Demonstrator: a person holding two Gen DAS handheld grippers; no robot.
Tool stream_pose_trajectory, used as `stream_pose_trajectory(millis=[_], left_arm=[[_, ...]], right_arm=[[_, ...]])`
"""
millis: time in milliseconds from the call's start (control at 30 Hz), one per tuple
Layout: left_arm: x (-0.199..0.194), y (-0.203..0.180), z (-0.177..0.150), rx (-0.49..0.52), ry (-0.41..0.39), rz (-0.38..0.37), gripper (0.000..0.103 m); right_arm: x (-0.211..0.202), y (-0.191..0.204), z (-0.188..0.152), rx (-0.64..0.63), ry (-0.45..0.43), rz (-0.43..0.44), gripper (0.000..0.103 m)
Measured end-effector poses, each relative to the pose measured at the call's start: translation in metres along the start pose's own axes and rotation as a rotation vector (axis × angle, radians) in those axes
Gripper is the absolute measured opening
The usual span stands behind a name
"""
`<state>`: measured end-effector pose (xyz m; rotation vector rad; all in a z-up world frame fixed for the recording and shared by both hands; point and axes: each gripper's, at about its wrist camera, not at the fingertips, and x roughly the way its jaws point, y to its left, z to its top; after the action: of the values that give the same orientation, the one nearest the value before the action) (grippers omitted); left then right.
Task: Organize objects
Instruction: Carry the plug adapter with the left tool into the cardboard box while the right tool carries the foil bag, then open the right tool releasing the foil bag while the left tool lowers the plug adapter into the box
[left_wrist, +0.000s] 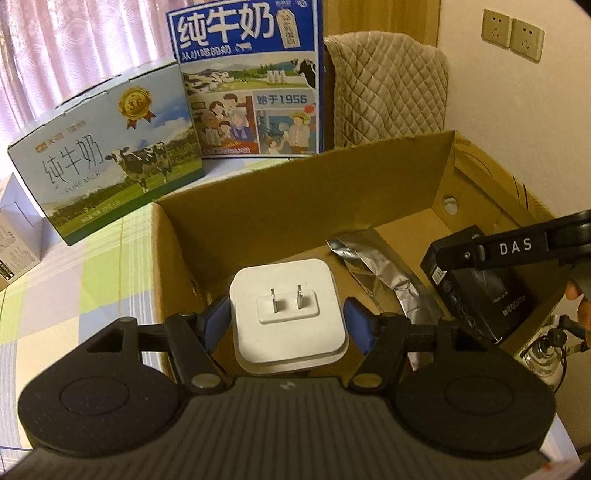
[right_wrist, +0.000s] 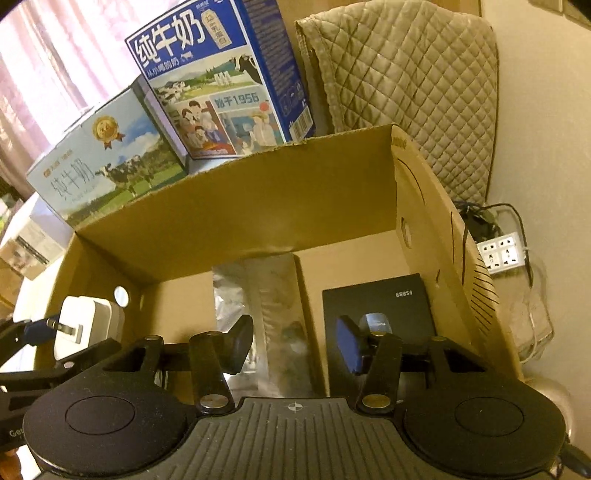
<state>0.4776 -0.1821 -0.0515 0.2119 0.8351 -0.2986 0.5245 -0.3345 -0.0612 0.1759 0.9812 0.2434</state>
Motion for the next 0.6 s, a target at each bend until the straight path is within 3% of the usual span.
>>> stream_pose_trajectory(millis=[533,567,600], left_arm=[[0.026,-0.014,-0.006,0.042,0.095,-0.044,0.064],[0.026,-0.015,-0.006,0.046,0.093,-0.047,0.069],[0.025,-0.016,-0.006,0.054,0.088,-0.052,0.08]], right_arm=[[0.0,-0.001,-0.009,-0.121,0.04,-0.073,0.051],[0.0,-0.001,-0.009,-0.12,0.038,-0.074,0.052],[-0.001,-0.001,-0.01,-0.119,0.036,-0.077,0.054]])
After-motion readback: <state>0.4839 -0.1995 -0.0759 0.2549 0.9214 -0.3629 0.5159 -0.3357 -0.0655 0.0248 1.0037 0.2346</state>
